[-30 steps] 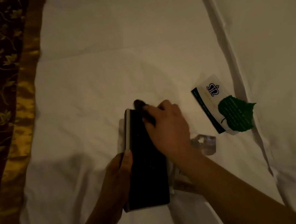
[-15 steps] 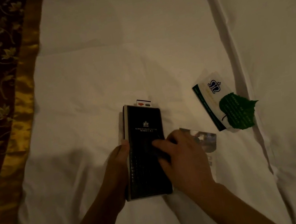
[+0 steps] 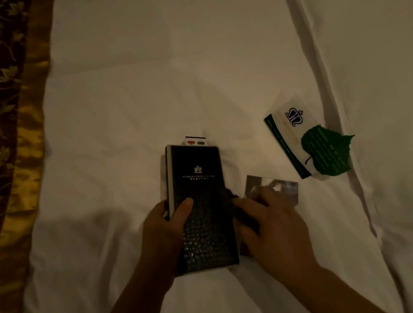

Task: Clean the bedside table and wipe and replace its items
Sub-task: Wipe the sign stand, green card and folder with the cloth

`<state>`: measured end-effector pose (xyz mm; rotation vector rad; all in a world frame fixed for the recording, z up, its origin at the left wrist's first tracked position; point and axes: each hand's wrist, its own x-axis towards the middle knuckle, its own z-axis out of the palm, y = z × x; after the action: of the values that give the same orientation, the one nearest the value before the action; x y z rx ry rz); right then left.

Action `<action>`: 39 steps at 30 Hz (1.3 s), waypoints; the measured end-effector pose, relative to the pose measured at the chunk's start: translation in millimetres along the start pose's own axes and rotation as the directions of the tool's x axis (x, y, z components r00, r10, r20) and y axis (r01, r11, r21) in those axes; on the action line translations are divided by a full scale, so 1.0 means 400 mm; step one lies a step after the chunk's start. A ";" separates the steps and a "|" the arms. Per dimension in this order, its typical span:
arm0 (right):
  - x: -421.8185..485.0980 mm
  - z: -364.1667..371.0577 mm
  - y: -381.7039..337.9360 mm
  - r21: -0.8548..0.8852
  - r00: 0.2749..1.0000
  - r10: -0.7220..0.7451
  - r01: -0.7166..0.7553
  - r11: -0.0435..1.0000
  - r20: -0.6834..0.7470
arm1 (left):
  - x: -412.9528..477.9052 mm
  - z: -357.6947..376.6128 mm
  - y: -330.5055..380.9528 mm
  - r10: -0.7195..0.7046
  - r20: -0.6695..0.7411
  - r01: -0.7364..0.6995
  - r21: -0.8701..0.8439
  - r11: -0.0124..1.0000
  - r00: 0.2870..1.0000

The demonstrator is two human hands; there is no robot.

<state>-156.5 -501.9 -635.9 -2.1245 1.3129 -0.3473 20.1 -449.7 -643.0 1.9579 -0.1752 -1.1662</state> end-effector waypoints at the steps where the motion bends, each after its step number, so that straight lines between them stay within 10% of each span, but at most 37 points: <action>1: 0.000 0.001 -0.012 0.017 0.997 -0.073 0.073 0.997 0.021 | -0.006 -0.007 -0.001 0.002 -0.004 -0.002 0.000 1.000 1.000; 4: 0.022 -0.011 -0.026 -0.022 0.981 -0.187 0.188 0.982 0.046 | -0.033 -0.040 0.009 0.047 0.044 -0.049 0.027 0.998 0.998; 8: 0.115 -0.059 0.027 0.244 0.962 0.271 -0.254 0.936 -0.040 | -0.084 -0.065 0.016 0.005 0.272 0.015 -0.070 0.997 0.962; 12: 0.086 -0.086 0.007 0.799 0.860 0.460 -0.430 0.420 0.221 | -0.104 -0.067 0.011 -0.063 0.415 0.182 -0.254 0.950 0.908; 16: 0.007 -0.070 -0.040 0.879 0.839 0.298 -0.477 0.004 0.455 | -0.121 -0.025 0.010 0.090 0.545 0.107 -0.318 0.942 0.834; 20: -0.025 -0.087 -0.082 0.901 0.915 0.232 -0.379 0.213 0.330 | -0.118 0.016 0.019 0.221 0.267 -0.148 -0.271 0.951 0.938; 26: 0.021 -0.107 -0.130 0.567 1.000 0.001 0.001 0.824 -0.002 | -0.135 -0.002 0.046 0.188 0.567 0.053 -0.381 0.923 0.802; 32: 0.118 -0.115 -0.045 0.286 0.984 0.178 -0.170 0.943 -0.003 | -0.186 -0.006 0.049 -0.006 0.610 0.367 -0.470 0.803 0.793; 39: -0.055 -0.126 -0.113 0.234 0.981 -0.179 0.158 0.959 0.073 | -0.169 0.001 0.045 0.195 0.654 0.377 -0.626 0.683 0.731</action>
<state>-160.3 -485.9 -566.5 -2.0360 0.9906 -0.4415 -12.8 -428.0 -585.4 0.7590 0.0376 -1.6728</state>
